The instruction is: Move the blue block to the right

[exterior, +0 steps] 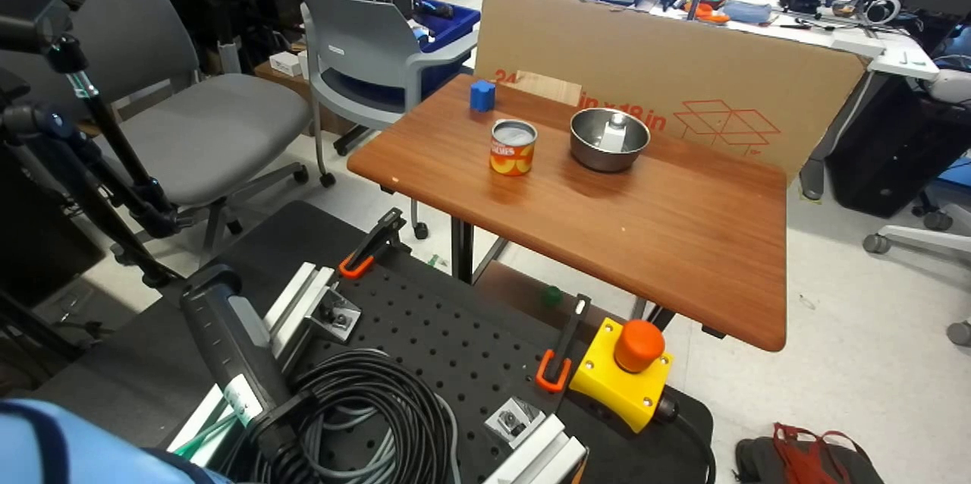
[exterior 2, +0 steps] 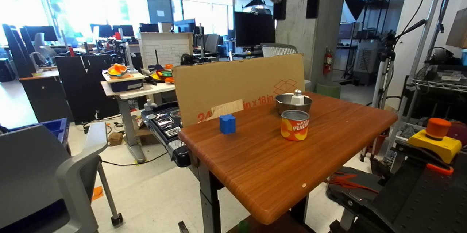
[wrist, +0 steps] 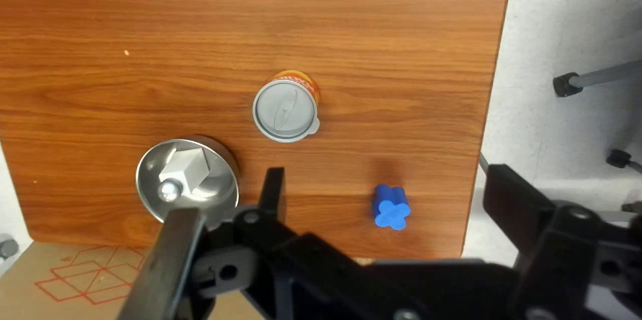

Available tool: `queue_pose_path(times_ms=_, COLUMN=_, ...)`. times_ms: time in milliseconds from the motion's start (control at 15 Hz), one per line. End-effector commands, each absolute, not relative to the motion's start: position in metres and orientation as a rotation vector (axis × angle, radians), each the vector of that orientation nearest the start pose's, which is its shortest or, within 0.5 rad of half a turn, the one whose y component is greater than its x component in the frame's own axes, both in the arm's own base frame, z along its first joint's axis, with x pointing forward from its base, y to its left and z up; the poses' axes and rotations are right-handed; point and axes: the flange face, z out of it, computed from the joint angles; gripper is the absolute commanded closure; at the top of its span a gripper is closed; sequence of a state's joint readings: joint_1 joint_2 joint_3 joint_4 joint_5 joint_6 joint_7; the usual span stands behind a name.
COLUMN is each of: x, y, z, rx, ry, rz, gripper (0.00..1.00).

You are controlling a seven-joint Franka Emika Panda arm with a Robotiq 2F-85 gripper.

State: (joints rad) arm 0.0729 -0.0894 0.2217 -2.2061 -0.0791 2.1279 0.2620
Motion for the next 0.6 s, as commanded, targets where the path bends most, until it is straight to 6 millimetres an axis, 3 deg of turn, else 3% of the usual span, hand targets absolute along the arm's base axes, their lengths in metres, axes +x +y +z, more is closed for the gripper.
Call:
queue_pose_path(times_ms=0, x=0.552, y=0.144, z=0.378, rx=-3.19, ry=-0.02, rz=0.048, gripper=0.0)
queue_pose_path(times_ms=533, x=0.624, y=0.161, z=0.305, rx=-3.183, ry=0.092, rz=0.179, gripper=0.0)
